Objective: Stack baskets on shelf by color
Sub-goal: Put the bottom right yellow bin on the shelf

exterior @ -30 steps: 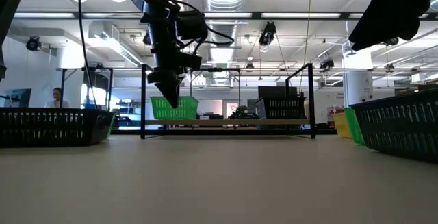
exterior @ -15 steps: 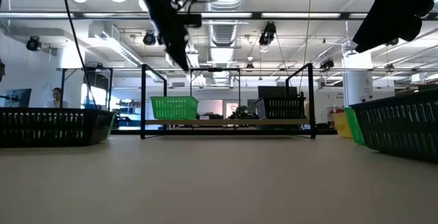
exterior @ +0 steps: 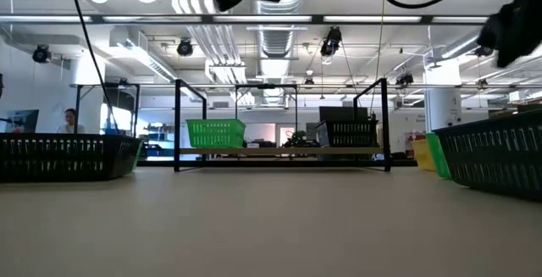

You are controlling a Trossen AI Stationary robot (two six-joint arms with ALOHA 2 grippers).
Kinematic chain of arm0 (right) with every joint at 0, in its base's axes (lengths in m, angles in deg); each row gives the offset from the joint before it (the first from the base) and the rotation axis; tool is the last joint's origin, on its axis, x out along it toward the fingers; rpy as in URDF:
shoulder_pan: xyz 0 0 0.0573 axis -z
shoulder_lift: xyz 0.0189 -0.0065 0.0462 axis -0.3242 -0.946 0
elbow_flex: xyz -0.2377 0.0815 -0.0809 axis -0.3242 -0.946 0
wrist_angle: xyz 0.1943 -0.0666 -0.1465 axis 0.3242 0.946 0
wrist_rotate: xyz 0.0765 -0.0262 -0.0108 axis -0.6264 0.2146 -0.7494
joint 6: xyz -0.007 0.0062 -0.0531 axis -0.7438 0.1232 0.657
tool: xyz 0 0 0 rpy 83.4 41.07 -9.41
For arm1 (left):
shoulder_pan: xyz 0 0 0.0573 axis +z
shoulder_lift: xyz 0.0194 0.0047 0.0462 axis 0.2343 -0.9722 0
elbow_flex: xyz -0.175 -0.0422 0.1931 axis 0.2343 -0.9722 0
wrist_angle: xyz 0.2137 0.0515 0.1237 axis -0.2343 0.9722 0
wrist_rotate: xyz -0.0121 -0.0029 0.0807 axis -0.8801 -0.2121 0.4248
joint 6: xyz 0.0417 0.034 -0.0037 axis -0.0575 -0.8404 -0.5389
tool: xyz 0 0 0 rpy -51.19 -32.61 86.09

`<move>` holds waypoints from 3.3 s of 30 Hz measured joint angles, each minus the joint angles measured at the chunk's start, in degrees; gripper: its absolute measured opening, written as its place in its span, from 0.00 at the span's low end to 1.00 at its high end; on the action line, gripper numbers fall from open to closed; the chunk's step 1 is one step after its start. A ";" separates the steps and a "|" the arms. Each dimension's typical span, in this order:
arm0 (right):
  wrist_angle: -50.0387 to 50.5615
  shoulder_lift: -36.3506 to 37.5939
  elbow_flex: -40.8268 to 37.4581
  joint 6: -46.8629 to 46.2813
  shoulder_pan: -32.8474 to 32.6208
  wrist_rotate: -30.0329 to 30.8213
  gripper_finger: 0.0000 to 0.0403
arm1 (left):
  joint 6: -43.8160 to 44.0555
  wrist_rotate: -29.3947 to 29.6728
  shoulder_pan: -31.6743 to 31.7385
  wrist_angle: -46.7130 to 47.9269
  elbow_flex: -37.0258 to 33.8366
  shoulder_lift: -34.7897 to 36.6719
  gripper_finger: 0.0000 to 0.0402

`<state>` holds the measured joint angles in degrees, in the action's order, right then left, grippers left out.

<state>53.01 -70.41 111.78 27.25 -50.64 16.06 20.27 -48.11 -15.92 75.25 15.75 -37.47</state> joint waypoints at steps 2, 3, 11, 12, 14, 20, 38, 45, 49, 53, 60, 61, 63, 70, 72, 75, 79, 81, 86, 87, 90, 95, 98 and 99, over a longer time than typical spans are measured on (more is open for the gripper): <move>-1.56 -0.04 0.01 -0.19 -0.82 -9.15 0.44 | 0.75 2.32 -3.44 -0.55 0.01 -0.92 0.29; -2.42 -0.26 0.02 -1.32 -1.67 -12.38 0.44 | 1.55 3.62 -4.88 -0.08 -0.05 -1.19 0.29; -5.28 -6.27 2.87 -11.20 -17.74 -16.32 0.44 | 4.75 7.13 -9.39 0.27 -2.42 -1.74 0.29; -5.30 -7.75 3.74 -11.60 -19.64 -16.30 0.44 | 4.93 7.11 -9.47 0.36 -2.90 -1.74 0.29; -5.24 -11.27 5.67 -11.52 -22.92 -16.27 0.44 | 5.53 7.11 -9.63 0.27 -3.65 -1.71 0.29; -2.95 -24.19 12.41 -11.04 -26.99 -14.80 0.44 | 6.08 6.97 -10.24 -0.07 -5.79 -1.66 0.29; 15.16 -50.01 30.22 -13.89 -29.18 -16.70 0.16 | 2.87 2.23 -11.55 -0.08 -5.13 -0.48 0.29; 18.11 -47.15 35.31 -16.32 -28.44 -18.65 0.03 | 2.38 0.93 -12.16 0.03 -5.23 6.57 0.29; 24.78 -44.52 40.46 -16.15 -25.33 -19.97 0.02 | 1.46 0.92 -12.60 -0.03 -5.34 12.17 0.29; 27.68 -41.02 45.65 -15.38 -20.58 -21.75 0.02 | -0.31 0.99 -13.47 -0.05 -5.64 17.48 0.29; 24.83 -37.31 53.86 -8.61 -6.78 -23.26 0.02 | -0.65 0.99 -15.36 0.20 -8.25 24.91 0.29; 23.60 -37.27 54.94 -6.05 -4.39 -23.94 0.02 | -0.65 0.99 -15.55 0.30 -8.93 25.65 0.29; 20.95 -37.51 56.80 -0.77 0.55 -25.25 0.02 | -0.47 0.99 -15.88 0.31 -10.80 27.23 0.29; 15.35 -42.56 64.03 19.67 17.12 -25.84 0.02 | 5.26 1.03 -17.22 0.02 -18.70 31.20 0.29; 15.57 -44.78 67.21 25.26 21.51 -25.57 0.02 | 8.05 1.03 -17.54 -0.25 -20.94 31.92 0.29; 15.59 -48.71 71.71 32.76 27.60 -25.26 0.02 | 12.07 1.05 -18.17 -0.71 -23.94 32.18 0.29; 18.33 -54.54 76.81 42.69 34.61 -21.64 0.02 | 16.96 1.07 -18.77 -4.44 -28.02 31.87 0.29; 21.25 -57.37 79.27 48.16 37.63 -19.55 0.02 | 18.82 1.08 -18.98 -7.06 -29.70 31.40 0.29; 28.40 -64.76 85.16 59.68 44.03 -11.81 0.02 | 20.95 1.07 -19.22 -13.98 -31.61 29.60 0.29; 28.99 -66.35 86.14 61.29 45.16 -11.04 0.02 | 20.94 1.07 -19.21 -15.57 -31.83 29.29 0.29; 29.71 -70.60 88.65 64.42 47.83 -10.65 0.02 | 20.94 1.25 -19.18 -17.75 -31.99 28.24 0.29; 32.46 -75.41 90.20 65.41 50.37 -7.84 0.02 | 21.46 3.68 -19.13 -18.43 -31.37 27.13 0.29; 32.47 -76.70 90.20 66.37 50.99 -7.02 0.02 | 23.57 5.15 -19.13 -18.39 -31.59 27.15 0.29; 32.49 -76.88 90.20 67.20 51.01 -6.72 0.02 | 23.90 5.71 -19.13 -18.36 -31.70 27.15 0.29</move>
<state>85.50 -147.29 201.99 94.45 0.36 9.34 44.17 -42.39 -35.05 56.89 -15.95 -10.32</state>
